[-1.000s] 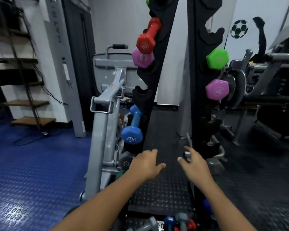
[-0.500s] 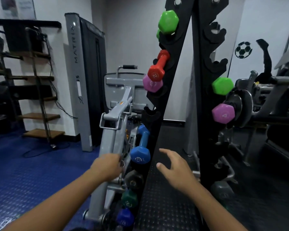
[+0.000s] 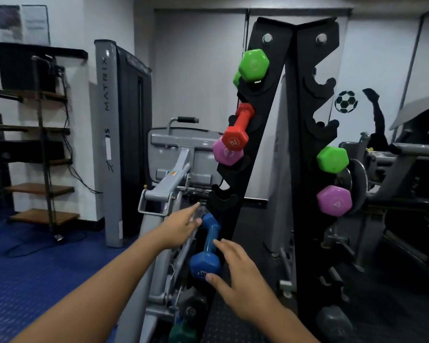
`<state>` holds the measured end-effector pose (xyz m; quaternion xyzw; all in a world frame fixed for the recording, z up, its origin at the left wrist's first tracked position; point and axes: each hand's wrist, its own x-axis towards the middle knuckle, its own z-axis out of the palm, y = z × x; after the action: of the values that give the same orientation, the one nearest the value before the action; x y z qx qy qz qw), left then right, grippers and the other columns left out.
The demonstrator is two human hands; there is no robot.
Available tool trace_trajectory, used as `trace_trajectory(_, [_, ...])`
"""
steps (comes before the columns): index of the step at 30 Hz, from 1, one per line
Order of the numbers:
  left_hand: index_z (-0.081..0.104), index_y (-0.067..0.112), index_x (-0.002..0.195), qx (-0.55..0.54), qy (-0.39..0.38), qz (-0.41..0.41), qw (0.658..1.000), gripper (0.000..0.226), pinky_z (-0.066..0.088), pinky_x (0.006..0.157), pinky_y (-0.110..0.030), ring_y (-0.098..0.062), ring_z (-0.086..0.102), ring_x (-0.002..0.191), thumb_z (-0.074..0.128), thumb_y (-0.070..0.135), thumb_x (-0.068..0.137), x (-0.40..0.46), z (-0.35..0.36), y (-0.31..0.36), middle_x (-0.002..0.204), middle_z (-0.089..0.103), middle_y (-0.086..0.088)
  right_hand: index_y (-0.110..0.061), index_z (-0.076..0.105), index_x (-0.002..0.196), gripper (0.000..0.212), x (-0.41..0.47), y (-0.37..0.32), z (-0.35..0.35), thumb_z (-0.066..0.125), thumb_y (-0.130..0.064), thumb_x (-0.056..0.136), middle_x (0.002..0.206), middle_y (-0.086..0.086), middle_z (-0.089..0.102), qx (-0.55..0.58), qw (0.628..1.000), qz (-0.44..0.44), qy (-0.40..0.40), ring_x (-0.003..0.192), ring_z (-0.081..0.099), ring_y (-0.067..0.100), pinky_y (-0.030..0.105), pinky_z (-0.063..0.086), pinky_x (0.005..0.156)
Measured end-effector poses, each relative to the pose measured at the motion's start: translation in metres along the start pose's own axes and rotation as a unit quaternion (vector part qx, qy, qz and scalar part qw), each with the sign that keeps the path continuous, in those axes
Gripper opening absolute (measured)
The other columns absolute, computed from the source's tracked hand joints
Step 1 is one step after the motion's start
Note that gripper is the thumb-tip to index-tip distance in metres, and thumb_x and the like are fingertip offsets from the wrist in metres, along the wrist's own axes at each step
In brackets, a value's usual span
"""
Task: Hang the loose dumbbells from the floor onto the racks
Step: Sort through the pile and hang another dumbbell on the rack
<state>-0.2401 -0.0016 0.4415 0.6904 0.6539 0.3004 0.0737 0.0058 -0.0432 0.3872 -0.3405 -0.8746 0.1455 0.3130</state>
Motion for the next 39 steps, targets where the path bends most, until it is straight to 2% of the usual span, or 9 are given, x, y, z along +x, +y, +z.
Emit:
trace_trajectory(4, [0.05,0.016,0.152,-0.194,-0.035,-0.026,0.98,0.048,0.043,0.117,-0.041,-0.016,0.059,0.132,0.059,0.024,0.105,0.01,0.022,-0.012,0.142,0.063,-0.003,-0.043,0.035,0.155,0.064,0.004,0.004,0.01,0.063,-0.051,0.097,0.147,-0.026,0.037,0.017,1.0,0.017,0.004,0.132,0.044,-0.002,0.024,0.037,0.116])
trace_trajectory(6, [0.053,0.015,0.147,-0.245,-0.031,-0.012,0.969,0.042,0.045,0.114,-0.031,-0.01,0.06,0.128,0.059,0.019,0.105,0.012,0.029,-0.01,0.137,0.066,0.0,-0.042,0.04,0.153,0.061,0.006,0.006,0.013,0.065,-0.046,0.098,0.143,-0.027,0.045,0.017,1.0,0.018,0.008,0.127,0.046,-0.007,0.013,0.034,0.111])
trace_trajectory(8, [0.055,0.016,0.144,-0.281,-0.009,-0.009,0.96,0.04,0.047,0.113,-0.032,-0.011,0.063,0.124,0.061,0.019,0.104,0.016,0.034,-0.008,0.132,0.068,0.001,-0.046,0.043,0.148,0.057,0.007,0.008,0.015,0.067,-0.043,0.097,0.136,-0.031,0.049,0.019,0.999,0.032,0.015,0.121,0.046,-0.012,0.002,0.029,0.101])
trace_trajectory(12, [0.061,0.016,0.137,-0.305,0.021,-0.004,0.952,0.038,0.05,0.111,-0.04,-0.015,0.067,0.118,0.068,0.023,0.1,0.021,0.039,-0.016,0.125,0.071,0.0,-0.062,0.04,0.127,0.047,0.007,0.01,0.017,0.068,-0.039,0.096,0.118,-0.038,0.053,0.023,0.999,0.041,0.023,0.107,0.053,-0.017,0.001,0.036,0.086])
trace_trajectory(19, [0.06,0.009,0.14,-0.321,0.059,0.001,0.945,0.044,0.049,0.112,-0.042,-0.016,0.067,0.121,0.07,0.02,0.098,0.019,0.046,-0.017,0.129,0.071,-0.005,-0.047,0.052,0.136,0.048,0.004,0.011,0.015,0.071,-0.03,0.096,0.121,-0.026,0.062,0.02,0.998,0.048,0.037,0.106,0.059,-0.011,0.009,0.046,0.087])
trace_trajectory(24, [0.062,0.009,0.14,-0.323,0.101,-0.004,0.941,0.045,0.051,0.11,-0.043,-0.014,0.069,0.116,0.071,0.021,0.097,0.016,0.052,-0.018,0.123,0.074,-0.002,-0.034,0.059,0.139,0.05,0.003,0.014,0.007,0.074,-0.018,0.094,0.126,-0.02,0.064,0.03,0.998,0.039,0.033,0.113,0.059,-0.009,0.002,0.041,0.089])
trace_trajectory(29, [0.067,0.012,0.134,-0.349,0.147,-0.01,0.926,0.038,0.053,0.106,-0.042,-0.012,0.071,0.111,0.072,0.016,0.096,0.01,0.061,-0.023,0.116,0.077,0.001,-0.036,0.062,0.136,0.052,0.004,0.029,-0.004,0.074,-0.01,0.093,0.122,-0.025,0.056,0.016,1.0,-0.003,0.018,0.117,0.055,-0.006,0.012,0.047,0.093])
trace_trajectory(34, [0.069,0.015,0.13,-0.37,0.212,-0.025,0.904,0.033,0.056,0.103,-0.04,-0.008,0.072,0.108,0.071,0.016,0.097,0.009,0.065,-0.016,0.113,0.077,0.004,-0.028,0.066,0.133,0.052,0.019,0.037,-0.015,0.076,-0.003,0.088,0.124,-0.021,0.061,0.003,0.998,-0.048,0.028,0.117,0.058,-0.006,0.006,0.041,0.094])
trace_trajectory(39, [0.071,0.023,0.127,-0.397,0.243,-0.038,0.884,0.035,0.058,0.099,-0.041,-0.01,0.073,0.105,0.07,0.029,0.093,0.016,0.066,-0.015,0.108,0.078,0.006,-0.031,0.065,0.135,0.055,0.037,0.043,-0.023,0.077,-0.006,0.088,0.125,-0.022,0.062,0.008,0.998,-0.063,0.026,0.119,0.059,-0.002,0.009,0.041,0.1])
